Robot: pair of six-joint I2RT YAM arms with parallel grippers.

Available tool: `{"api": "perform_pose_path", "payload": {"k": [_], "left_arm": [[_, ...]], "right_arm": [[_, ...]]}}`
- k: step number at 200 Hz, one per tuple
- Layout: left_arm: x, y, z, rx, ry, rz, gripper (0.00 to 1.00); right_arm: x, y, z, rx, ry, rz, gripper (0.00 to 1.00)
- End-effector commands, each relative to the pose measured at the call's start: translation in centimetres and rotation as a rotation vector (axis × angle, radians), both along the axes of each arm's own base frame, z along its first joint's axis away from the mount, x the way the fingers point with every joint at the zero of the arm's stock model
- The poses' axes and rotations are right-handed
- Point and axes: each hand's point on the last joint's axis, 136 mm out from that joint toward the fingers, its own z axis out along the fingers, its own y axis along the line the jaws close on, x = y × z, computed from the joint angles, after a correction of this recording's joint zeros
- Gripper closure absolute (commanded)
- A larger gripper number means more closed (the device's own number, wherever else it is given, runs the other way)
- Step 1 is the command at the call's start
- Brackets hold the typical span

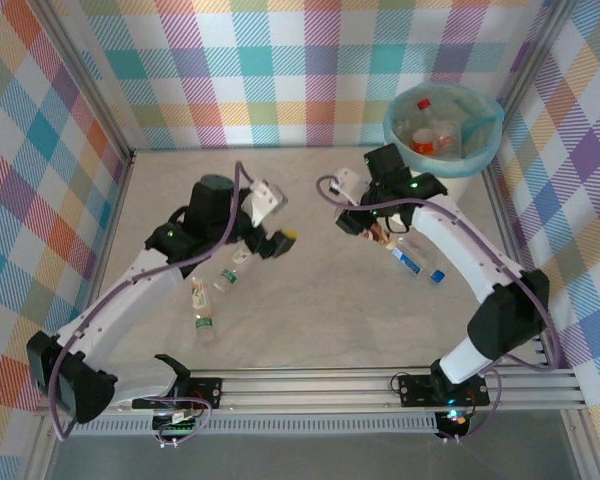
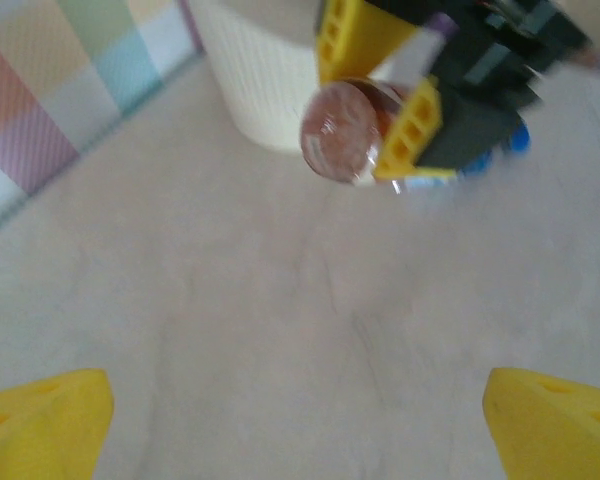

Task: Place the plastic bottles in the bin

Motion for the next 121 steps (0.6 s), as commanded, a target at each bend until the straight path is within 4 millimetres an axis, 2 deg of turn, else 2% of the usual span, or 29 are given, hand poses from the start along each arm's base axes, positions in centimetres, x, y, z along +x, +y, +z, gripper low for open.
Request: {"api": "perform_pose_path", "payload": {"k": [1, 5, 22, 40, 62, 88, 121], "left_arm": [[3.2, -1.3, 6.1, -0.166, -0.047, 0.097, 0.06], [3.8, -1.6, 7.5, -0.202, -0.072, 0.107, 0.06], [5.6, -2.4, 10.4, -0.271, -0.083, 0.137, 0.06], [6.7, -3.6, 12.5, -0.329, -0.077, 0.126, 0.06], [7.5, -4.9, 13.8, -0.391, -0.054, 0.097, 0.07], [7.8, -6.0, 14.3, -0.432, -0.022, 0.07, 0.07], [7.7, -6.4, 14.1, -0.431, -0.014, 0.063, 0.08]], "right_arm": [[1.4, -0.8, 7.9, 0.157, -0.148, -0.068, 0.4], [1.8, -1.0, 9.1, 0.175, -0.176, -0.082, 0.4], [3.6, -2.9, 13.9, 0.254, -0.299, -0.176, 0.42], [5.1, -5.7, 18.9, 0.337, -0.45, -0.292, 0.43], [6.0, -8.8, 23.6, 0.395, -0.625, -0.406, 0.43], [6.5, -11.9, 27.1, 0.433, -0.789, -0.513, 0.44], [6.8, -15.0, 29.3, 0.429, -0.946, -0.633, 0.45]]}}
